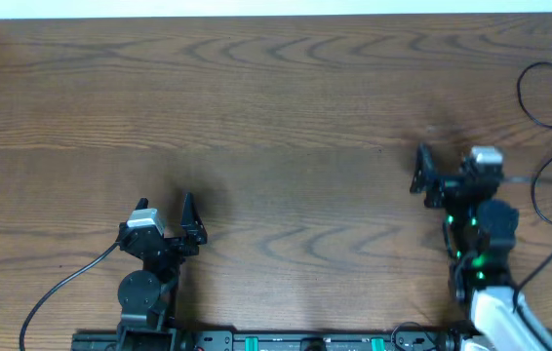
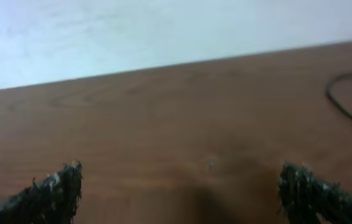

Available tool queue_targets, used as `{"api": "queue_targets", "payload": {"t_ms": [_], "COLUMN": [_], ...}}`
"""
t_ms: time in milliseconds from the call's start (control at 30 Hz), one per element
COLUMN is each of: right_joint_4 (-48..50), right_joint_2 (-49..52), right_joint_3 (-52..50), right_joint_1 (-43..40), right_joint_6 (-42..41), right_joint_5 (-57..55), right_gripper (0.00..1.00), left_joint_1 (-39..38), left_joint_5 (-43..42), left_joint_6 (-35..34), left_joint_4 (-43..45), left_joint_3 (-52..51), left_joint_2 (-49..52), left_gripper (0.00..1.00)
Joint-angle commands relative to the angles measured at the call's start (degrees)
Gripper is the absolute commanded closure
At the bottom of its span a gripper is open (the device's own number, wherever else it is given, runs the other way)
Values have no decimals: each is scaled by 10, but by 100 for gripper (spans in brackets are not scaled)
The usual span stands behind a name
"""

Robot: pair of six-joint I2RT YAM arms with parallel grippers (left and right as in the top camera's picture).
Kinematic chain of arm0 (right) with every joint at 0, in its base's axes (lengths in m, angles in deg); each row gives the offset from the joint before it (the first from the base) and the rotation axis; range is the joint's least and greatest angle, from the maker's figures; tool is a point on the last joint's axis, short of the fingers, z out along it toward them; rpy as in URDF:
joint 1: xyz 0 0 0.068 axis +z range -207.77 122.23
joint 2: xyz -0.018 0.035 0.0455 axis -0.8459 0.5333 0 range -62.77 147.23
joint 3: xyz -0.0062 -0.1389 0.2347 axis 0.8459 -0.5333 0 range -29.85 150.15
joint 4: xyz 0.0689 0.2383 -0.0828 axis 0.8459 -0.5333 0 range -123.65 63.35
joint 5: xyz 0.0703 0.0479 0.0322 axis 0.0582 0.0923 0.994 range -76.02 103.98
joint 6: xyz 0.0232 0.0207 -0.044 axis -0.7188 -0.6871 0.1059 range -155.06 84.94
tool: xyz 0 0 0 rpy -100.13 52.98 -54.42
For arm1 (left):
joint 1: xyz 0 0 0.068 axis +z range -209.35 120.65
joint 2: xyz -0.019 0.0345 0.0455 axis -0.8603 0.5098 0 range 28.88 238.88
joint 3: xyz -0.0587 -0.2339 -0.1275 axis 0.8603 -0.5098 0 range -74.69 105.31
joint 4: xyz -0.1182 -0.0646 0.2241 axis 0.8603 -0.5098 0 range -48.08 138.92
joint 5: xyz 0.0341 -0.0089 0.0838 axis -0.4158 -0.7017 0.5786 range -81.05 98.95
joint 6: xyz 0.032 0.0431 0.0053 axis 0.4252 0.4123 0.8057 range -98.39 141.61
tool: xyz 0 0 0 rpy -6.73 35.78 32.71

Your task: Untangle cables

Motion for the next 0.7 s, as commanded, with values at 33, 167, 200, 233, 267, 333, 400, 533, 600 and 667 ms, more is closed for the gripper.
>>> {"api": "queue_targets", "payload": {"t_ms": [33,167,200,233,267,333,400,533,600,667], "right_joint_4": [-11,-97,-121,-135,-167,-211,-247,-353,-431,-460], "right_joint_2": [-88,-148,-165,-176,-203,-245,-274,-360,-423,-459], "right_joint_3": [-77,-78,-78,-78,-78,-78,-78,-78,-78,-78], "right_joint_1": [0,0,0,0,0,0,0,0,0,0], "right_joint_6": [-33,-33,-33,-33,-33,-32,-25,-7,-7,12], "right_joint_5": [-38,-50,-53,-53,-54,-60,-60,-64,-78,-88], "right_gripper": [1,1,1,1,1,1,1,1,1,1], "left_joint_1": [2,2,2,2,2,2,2,2,2,2], "left_joint_5": [7,7,7,7,7,7,7,7,7,7], "left_joint_6": [10,10,10,10,10,10,10,10,10,10], "left_joint_4": [-23,-23,-23,-23,-23,-23,-23,-23,-23,-23], "left_joint_3": [-12,-12,-12,-12,-12,-12,-12,-12,-12,-12], "left_joint_2": [-4,-4,-4,-4,-4,-4,-4,-4,-4,-4], "left_gripper": [16,16,16,15,16,16,16,16,16,16]}}
